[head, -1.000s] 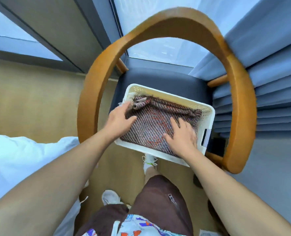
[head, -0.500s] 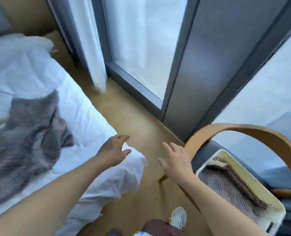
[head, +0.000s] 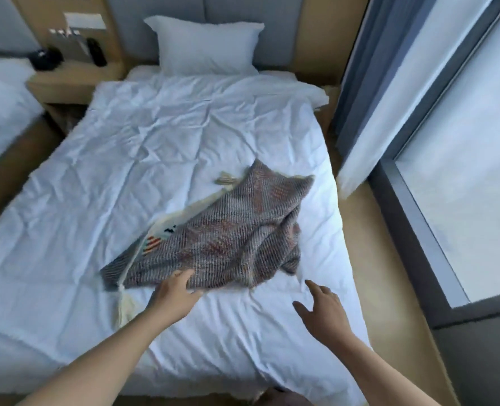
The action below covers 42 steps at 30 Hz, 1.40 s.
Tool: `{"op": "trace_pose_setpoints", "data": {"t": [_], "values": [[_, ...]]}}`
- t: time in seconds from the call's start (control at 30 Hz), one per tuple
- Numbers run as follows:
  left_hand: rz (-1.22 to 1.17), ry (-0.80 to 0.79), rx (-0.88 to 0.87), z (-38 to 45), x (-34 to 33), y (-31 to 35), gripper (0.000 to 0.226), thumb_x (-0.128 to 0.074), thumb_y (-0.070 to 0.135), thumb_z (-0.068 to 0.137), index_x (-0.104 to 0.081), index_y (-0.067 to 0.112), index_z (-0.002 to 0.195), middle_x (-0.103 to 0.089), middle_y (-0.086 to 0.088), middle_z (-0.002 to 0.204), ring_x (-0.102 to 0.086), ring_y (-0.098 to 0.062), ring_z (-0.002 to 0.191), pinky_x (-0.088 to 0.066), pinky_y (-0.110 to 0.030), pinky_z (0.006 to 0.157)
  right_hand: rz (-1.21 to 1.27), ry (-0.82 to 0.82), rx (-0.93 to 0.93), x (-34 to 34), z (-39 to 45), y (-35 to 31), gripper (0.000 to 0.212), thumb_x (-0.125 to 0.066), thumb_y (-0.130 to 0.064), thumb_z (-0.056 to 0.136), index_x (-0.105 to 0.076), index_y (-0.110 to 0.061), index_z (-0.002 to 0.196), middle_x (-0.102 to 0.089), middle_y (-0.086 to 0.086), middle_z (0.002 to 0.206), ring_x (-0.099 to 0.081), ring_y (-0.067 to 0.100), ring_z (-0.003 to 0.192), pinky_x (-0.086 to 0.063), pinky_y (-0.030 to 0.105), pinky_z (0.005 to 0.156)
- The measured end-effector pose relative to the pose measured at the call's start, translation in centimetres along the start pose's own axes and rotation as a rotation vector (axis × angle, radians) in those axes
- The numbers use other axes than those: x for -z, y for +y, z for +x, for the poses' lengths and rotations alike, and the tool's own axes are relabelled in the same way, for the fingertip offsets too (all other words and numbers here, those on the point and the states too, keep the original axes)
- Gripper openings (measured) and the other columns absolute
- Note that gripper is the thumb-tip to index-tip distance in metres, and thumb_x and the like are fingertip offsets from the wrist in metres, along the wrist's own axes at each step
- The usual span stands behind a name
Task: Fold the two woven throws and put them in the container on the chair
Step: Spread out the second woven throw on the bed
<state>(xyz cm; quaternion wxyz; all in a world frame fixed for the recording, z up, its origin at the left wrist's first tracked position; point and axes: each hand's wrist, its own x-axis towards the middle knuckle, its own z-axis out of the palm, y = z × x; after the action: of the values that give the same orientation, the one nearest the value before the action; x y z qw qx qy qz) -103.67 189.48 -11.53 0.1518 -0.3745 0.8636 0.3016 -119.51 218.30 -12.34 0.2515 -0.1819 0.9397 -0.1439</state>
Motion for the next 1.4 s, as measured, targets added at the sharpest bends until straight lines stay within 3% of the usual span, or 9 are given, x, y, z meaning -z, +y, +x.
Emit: {"op": "trace_pose_setpoints", "data": {"t": [0.27,0.47,0.6,0.67,0.77,1.07,1.2,1.3,1.4], "values": [[-0.111,-0.063,0.51,7.2,0.0,-8.5,0.056,-0.062,0.042,0.093,-0.05,0.018,0.142,-0.06,-0.009,0.136,-0.059,-0.028,0.121,-0.048,-0.031,0.093,0.191,-0.276,-0.276,-3.7,15.1,-0.4,0.063,-0.066,-0.041,0.092,-0.048,-0.013,0.146,-0.063,0.016,0.137,-0.058,0.034,0.125,-0.049,0.037,0.097],[-0.064,-0.073,0.601,9.8,0.0,-9.7,0.056,-0.063,0.039,0.094,-0.05,0.015,0.143,-0.055,-0.013,0.143,-0.054,-0.031,0.128,-0.047,-0.036,0.097,0.182,-0.225,-0.279,-4.8,20.4,-2.2,0.046,-0.068,-0.032,0.092,-0.062,-0.009,0.13,-0.071,0.018,0.115,-0.062,0.036,0.116,-0.047,0.038,0.091],[-0.016,-0.073,0.538,12.3,-0.8,-9.1,0.05,-0.064,0.036,0.093,-0.053,0.019,0.139,-0.055,-0.009,0.141,-0.056,-0.029,0.122,-0.046,-0.036,0.095,0.231,-0.053,-0.424,-5.9,24.5,-3.3,0.066,-0.072,-0.026,0.081,-0.042,-0.006,0.136,-0.055,0.024,0.128,-0.053,0.043,0.119,-0.044,0.048,0.099],[0.02,-0.103,0.476,13.7,-1.3,-8.7,0.052,-0.063,0.036,0.094,-0.051,0.019,0.142,-0.052,-0.008,0.144,-0.053,-0.029,0.126,-0.044,-0.036,0.097,0.413,-0.084,-0.548,-5.8,25.9,-3.1,0.052,-0.074,-0.015,0.078,-0.047,-0.005,0.121,-0.063,0.021,0.11,-0.063,0.035,0.091,-0.055,0.041,0.077],[0.043,-0.159,0.414,15.7,-1.9,-8.1,0.058,-0.065,0.037,0.093,-0.048,0.019,0.145,-0.05,-0.007,0.147,-0.049,-0.03,0.131,-0.044,-0.038,0.098,0.615,-0.133,-0.536,-5.7,26.2,-2.7,0.027,-0.073,0.003,0.082,-0.058,0.005,0.104,-0.064,0.017,0.075,-0.056,0.023,0.054,-0.047,0.026,0.045],[-0.148,-0.233,0.0,16.6,-2.5,1.6,0.071,-0.076,0.056,0.079,-0.052,0.031,0.141,-0.053,0.002,0.142,-0.052,-0.022,0.126,-0.045,-0.036,0.098,0.596,-0.039,-0.129,-5.0,15.8,-8.3,0.014,-0.071,-0.018,0.078,-0.057,-0.019,0.081,-0.069,0.008,0.056,-0.067,0.028,0.054,-0.054,0.041,0.061],[-0.294,-0.349,-0.142,16.2,-1.9,5.8,0.094,-0.09,0.039,0.068,-0.044,0.023,0.15,-0.055,0.007,0.137,-0.053,-0.015,0.126,-0.046,-0.031,0.102,0.753,-0.107,-0.023,-4.3,11.3,-11.7,0.027,-0.058,-0.006,0.074,-0.062,-0.03,0.083,-0.061,0.007,0.053,-0.059,0.029,0.046,-0.053,0.044,0.054],[-0.227,-0.341,-0.179,16.3,-0.9,6.1,0.067,-0.078,0.015,0.072,-0.059,0.025,0.136,-0.069,-0.002,0.124,-0.065,-0.02,0.108,-0.052,-0.024,0.079,0.717,-0.2,0.03,-2.7,9.3,-12.6,0.033,-0.053,0.003,0.07,-0.065,-0.026,0.079,-0.056,0.002,0.056,-0.054,0.021,0.047,-0.047,0.034,0.052],[-0.202,-0.404,-0.211,15.0,1.0,5.7,0.054,-0.063,0.003,0.076,-0.066,0.026,0.125,-0.072,-0.007,0.114,-0.069,-0.024,0.094,-0.059,-0.031,0.074,0.737,-0.438,0.039,-0.5,8.3,-12.1,0.019,-0.06,0.008,0.075,-0.063,-0.011,0.073,-0.057,0.009,0.064,-0.056,0.02,0.059,-0.047,0.031,0.058]]}}
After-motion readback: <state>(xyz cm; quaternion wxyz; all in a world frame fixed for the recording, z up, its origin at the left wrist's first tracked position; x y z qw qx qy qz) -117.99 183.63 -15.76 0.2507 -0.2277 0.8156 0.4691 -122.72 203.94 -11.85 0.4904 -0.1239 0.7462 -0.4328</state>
